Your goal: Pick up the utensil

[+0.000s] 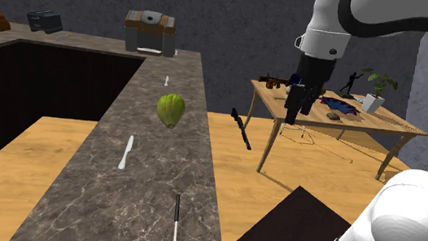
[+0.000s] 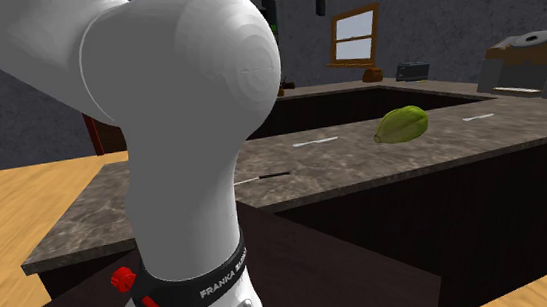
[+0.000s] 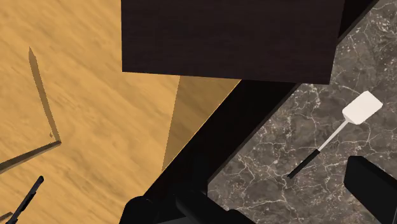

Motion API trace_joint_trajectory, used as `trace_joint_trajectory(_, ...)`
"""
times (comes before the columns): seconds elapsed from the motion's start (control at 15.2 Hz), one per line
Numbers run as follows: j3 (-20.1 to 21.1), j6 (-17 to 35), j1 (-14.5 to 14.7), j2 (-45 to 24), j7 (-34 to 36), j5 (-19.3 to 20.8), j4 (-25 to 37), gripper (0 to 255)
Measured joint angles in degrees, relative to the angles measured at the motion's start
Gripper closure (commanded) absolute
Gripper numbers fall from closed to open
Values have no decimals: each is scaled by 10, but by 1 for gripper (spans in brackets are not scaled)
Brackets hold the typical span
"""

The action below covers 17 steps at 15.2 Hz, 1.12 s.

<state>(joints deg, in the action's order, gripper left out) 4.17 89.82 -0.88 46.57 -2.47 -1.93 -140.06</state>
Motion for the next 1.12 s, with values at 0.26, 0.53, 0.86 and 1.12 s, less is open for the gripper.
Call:
trace_joint_trajectory(0.26, 22, 33, 1, 3, 35, -17, -33, 0)
trace_joint_trajectory(0.53, 68, 100, 8, 7, 104, -55, -93, 0)
trace_joint_trajectory(0.86, 135, 187, 20, -12, 194, -105, -148, 0)
trace_joint_trajectory(1.12, 194, 278, 19, -74, 265, -138, -166, 0)
